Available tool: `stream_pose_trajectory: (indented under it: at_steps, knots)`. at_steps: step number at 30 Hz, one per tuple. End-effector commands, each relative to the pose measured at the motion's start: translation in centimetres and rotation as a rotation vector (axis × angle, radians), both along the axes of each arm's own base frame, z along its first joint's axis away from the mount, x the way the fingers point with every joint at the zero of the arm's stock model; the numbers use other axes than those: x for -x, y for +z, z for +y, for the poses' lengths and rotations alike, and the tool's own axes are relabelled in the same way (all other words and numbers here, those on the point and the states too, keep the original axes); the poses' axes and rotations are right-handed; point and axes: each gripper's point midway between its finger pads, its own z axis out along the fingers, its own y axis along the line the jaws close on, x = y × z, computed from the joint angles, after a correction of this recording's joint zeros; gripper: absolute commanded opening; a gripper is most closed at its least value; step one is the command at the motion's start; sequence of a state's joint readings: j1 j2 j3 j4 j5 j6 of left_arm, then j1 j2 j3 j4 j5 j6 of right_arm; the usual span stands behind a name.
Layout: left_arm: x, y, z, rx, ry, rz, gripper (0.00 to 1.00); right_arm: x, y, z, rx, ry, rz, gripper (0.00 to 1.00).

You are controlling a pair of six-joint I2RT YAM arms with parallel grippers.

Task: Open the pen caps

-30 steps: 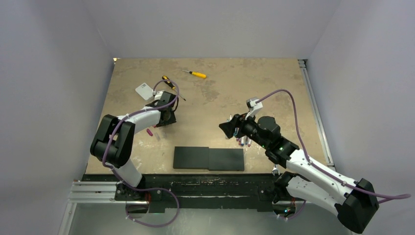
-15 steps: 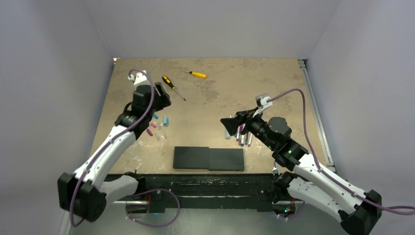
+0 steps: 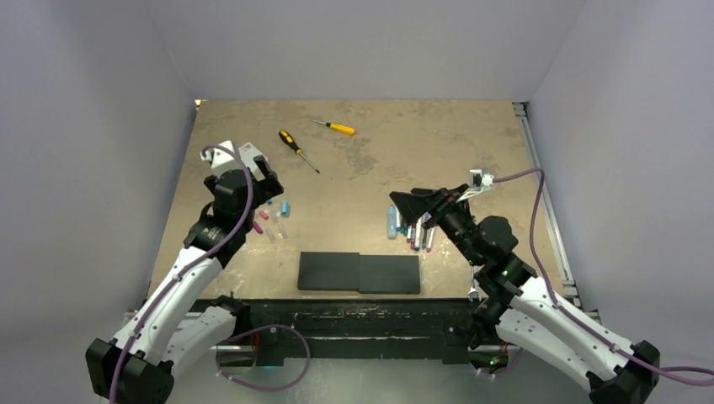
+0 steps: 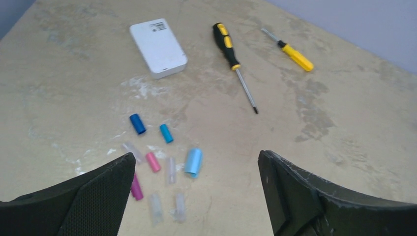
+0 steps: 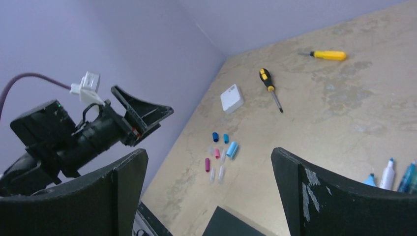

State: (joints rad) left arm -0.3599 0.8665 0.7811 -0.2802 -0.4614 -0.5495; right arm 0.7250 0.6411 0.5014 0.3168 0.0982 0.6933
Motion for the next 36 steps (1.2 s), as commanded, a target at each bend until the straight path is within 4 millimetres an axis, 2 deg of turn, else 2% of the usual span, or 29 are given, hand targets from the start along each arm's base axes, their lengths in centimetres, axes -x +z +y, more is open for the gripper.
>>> stream_pose_trajectory:
  at_steps: [1, 4, 7, 9, 11, 15, 18, 21, 24, 26, 29, 33, 36]
  knots:
    - [0.5, -2.2, 3.1, -0.015, 0.191, 0.023, 0.95, -2.2, 0.2, -2.1, -0.113, -0.177, 0.128, 0.99]
    - [0.5, -2.8, 4.8, -0.055, 0.285, -0.003, 0.98, -2.8, -0.6, -2.9, -0.115, -0.239, 0.194, 0.99]
    - [0.2, -3.3, 6.0, -0.106, 0.355, -0.007, 0.99, -4.0, -0.3, -5.0, -0.178, -0.378, 0.23, 0.99]
    - [0.0, -3.5, 7.2, -0.144, 0.437, -0.016, 0.99, -4.5, -0.3, -5.4, -0.168, -0.418, 0.225, 0.99]
    - [-0.3, -3.1, 7.9, -0.16, 0.484, -0.062, 0.99, -4.8, 0.1, -5.2, -0.115, -0.418, 0.198, 0.99]
    - [-1.9, -2.4, 6.6, -0.155, 0.399, -0.157, 0.99, -4.9, 1.6, -4.1, -0.03, -0.362, 0.112, 0.99]
    - [-2.5, -3.0, 6.3, -0.177, 0.378, -0.167, 0.99, -4.9, 2.5, -3.8, -0.022, -0.345, 0.068, 0.99]
    - [-2.2, -3.2, 7.3, -0.222, 0.415, -0.204, 0.99, -5.0, 2.6, -3.8, -0.012, -0.349, 0.054, 0.99]
    - [-1.4, -3.1, 9.1, -0.302, 0.469, -0.278, 0.99, -5.0, 2.5, -3.9, 0.002, -0.352, 0.057, 0.99]
    - [-2.0, -3.9, 9.6, -0.327, 0.454, -0.252, 0.99, -4.8, 2.4, -4.0, 0.002, -0.347, 0.05, 0.99]
    - [-3.2, -5.4, 8.8, -0.355, 0.359, -0.229, 0.99, -4.4, 2.4, -4.2, -0.01, -0.34, 0.033, 0.99]
    - [-5.6, -9.2, 7.3, -0.445, 0.183, -0.152, 0.99, -4.1, 2.4, -4.1, -0.013, -0.329, 0.022, 0.99]
    - [-6.2, -11.9, 6.9, -0.459, 0.137, -0.11, 0.99, -3.8, 2.1, -4.2, -0.003, -0.323, 0.034, 0.99]
